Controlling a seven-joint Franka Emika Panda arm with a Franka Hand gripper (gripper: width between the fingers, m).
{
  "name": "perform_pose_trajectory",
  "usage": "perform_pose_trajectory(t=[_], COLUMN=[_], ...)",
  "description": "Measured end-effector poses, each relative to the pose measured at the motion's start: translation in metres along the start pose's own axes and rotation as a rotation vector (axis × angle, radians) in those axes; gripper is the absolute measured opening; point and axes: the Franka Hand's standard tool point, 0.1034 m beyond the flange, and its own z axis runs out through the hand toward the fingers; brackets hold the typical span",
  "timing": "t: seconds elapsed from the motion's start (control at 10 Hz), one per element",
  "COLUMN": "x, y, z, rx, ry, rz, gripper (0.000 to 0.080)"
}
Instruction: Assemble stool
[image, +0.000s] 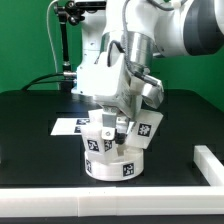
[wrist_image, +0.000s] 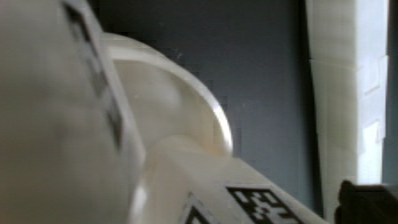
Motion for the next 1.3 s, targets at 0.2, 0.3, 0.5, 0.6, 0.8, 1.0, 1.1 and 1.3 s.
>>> perform_pose_trajectory(t=[0.2,0.3,0.5,0.6,0.8,1.0,1.1,1.3], x=[0.004,0.004,0.003,0.003,0.005,0.010,0.013,0.014], y=[-0.005,-0.010,-0.017,-0.025,-0.038,-0.041,-0.040,-0.039], z=[-0.003,-0.007,-0.019,-0.031,-0.050,-0.052,-0.050,-0.049], rx=[0.006,0.014,0.030,0.044,0.070,0.067,0.068,0.069], ry=[-0.001,-0.007,-0.022,-0.036,-0.061,-0.065,-0.055,-0.050], rz=[-0.028,-0.038,-0.054,-0.054,-0.051,-0.047,-0.078,-0.194], gripper=[0.0648,0.0648,0.0648,0.0648,0.0648,0.0648,0.0648,0.0648])
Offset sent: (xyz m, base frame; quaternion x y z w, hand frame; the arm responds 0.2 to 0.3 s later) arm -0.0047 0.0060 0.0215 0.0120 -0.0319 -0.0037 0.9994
